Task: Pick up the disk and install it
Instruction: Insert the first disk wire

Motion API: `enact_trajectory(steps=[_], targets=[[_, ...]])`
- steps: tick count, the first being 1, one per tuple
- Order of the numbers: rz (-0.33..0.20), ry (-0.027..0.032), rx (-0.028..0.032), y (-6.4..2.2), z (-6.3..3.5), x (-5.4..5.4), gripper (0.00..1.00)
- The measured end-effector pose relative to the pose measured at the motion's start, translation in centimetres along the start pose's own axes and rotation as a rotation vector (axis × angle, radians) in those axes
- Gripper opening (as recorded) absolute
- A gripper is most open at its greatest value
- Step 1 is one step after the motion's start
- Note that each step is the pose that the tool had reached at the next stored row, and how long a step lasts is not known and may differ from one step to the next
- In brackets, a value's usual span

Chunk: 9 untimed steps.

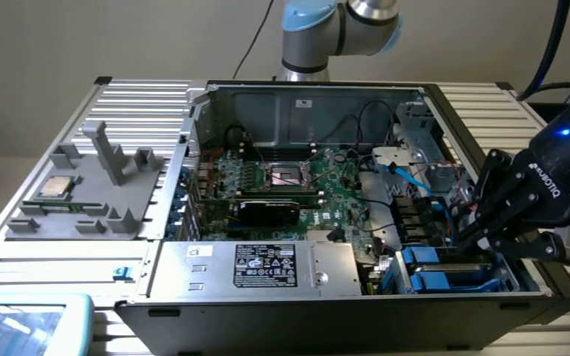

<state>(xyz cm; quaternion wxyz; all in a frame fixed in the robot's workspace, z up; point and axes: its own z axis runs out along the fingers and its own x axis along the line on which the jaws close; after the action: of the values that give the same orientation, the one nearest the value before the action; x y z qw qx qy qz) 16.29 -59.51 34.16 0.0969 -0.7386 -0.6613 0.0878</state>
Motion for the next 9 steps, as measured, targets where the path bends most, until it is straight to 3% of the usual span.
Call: enact_trajectory(steps=[2,9], targets=[[0.001,-0.003,-0.0003,0.08,-0.01,0.21,0.16],[0.001,-0.0048,-0.0005,0.39,-0.08,0.34,0.16]])
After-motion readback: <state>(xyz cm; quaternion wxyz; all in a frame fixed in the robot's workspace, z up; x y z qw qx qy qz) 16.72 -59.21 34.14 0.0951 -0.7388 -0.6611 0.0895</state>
